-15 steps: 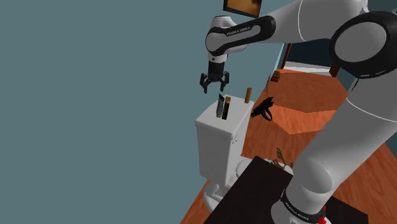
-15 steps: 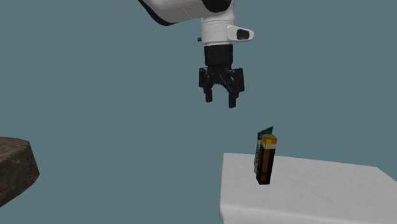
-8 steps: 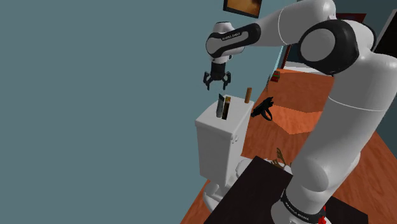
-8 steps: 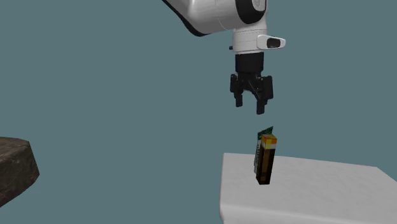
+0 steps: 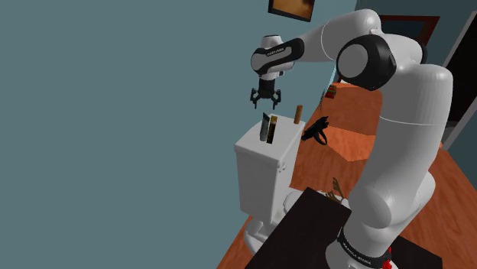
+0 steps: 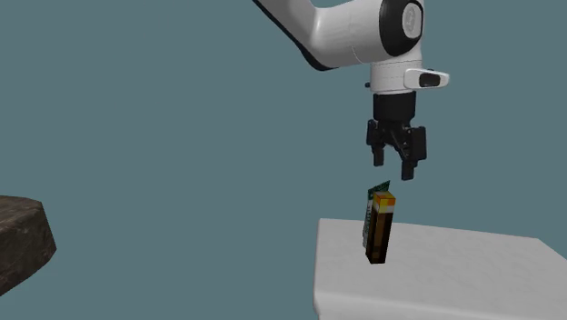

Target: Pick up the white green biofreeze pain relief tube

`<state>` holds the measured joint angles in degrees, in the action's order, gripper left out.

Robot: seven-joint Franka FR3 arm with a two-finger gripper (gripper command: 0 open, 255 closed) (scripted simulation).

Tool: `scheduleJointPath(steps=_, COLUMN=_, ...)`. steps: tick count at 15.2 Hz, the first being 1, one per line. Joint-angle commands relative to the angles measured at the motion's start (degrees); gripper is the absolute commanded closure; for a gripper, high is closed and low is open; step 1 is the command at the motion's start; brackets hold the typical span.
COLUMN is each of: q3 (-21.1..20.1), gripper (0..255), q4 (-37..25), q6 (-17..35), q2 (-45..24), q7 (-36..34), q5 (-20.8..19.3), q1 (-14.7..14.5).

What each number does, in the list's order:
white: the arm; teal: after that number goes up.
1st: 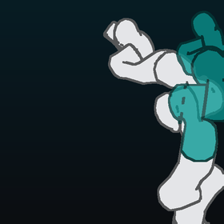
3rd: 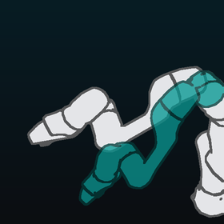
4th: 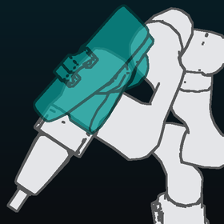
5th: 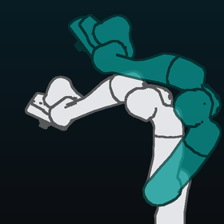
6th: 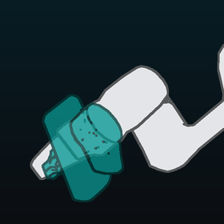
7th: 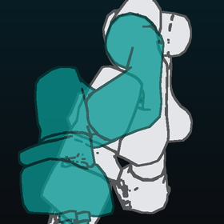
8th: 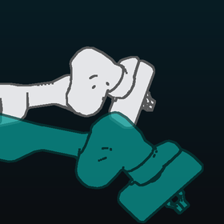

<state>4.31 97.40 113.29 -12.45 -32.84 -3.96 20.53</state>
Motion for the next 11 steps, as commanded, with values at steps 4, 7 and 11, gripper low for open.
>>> scheduleJointPath(steps=4, q3=0.1, gripper=0, q4=2.3, q6=3.3, q2=-0.9, q7=-0.4, q5=0.0, q1=0.1)
scheduleJointPath(steps=7, q3=0.1, gripper=0, q4=3.2, q6=4.4, q2=-1.2, q7=-0.5, q5=-0.1, q1=0.1)
scheduleJointPath(steps=11, q3=0.1, gripper=255, q4=3.0, q6=4.3, q2=-1.3, q7=-0.5, q5=0.0, q1=0.1)
